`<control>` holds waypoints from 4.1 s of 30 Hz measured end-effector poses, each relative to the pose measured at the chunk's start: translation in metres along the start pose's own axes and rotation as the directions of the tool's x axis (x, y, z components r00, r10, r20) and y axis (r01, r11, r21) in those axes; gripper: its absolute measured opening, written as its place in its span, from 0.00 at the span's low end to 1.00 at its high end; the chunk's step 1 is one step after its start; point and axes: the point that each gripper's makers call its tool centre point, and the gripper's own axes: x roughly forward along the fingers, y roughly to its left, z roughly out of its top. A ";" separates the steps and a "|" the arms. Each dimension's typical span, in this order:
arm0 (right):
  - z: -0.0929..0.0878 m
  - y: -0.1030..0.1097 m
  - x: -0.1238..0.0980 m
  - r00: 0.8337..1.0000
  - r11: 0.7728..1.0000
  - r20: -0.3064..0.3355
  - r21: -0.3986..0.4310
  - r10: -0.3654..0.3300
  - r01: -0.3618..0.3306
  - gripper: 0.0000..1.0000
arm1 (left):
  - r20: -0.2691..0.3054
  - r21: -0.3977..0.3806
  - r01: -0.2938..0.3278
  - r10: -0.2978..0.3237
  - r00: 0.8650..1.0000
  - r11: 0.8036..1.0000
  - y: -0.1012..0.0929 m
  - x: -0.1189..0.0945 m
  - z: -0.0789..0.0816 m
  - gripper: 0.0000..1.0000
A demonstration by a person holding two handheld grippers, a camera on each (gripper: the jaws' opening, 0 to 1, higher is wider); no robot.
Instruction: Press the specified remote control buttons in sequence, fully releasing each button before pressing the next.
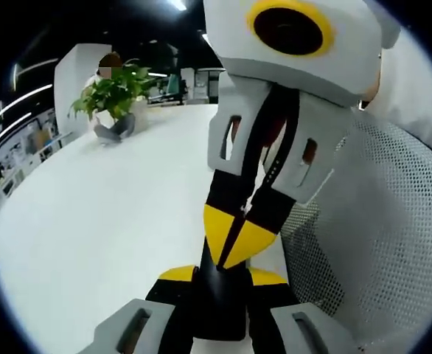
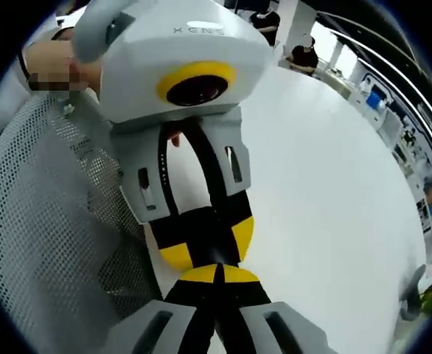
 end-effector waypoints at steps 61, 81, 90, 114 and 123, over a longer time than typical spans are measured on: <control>-0.008 -0.006 -0.010 0.984 0.986 0.142 -0.141 0.110 -0.090 0.00 | -0.291 0.042 0.015 -0.002 0.957 0.999 0.000 0.005 -0.001 0.24; -0.009 -0.006 -0.006 0.972 0.980 0.175 -0.155 0.155 -0.128 0.00 | -0.314 0.034 0.005 0.005 0.949 0.999 0.001 0.004 -0.004 0.24; -0.020 -0.013 -0.013 0.969 0.989 0.202 -0.063 0.143 -0.133 0.17 | -0.308 0.019 -0.010 0.016 0.951 1.000 0.001 0.004 -0.004 0.24; -0.042 -0.018 -0.009 0.982 0.988 0.150 -0.111 0.119 -0.102 0.23 | -0.202 -0.058 -0.076 0.063 0.977 0.995 0.002 0.003 -0.002 0.26; -0.043 -0.022 -0.008 0.981 0.991 0.161 -0.086 0.111 -0.098 0.21 | -0.113 -0.288 -0.154 0.126 0.986 0.945 0.013 -0.012 0.016 0.52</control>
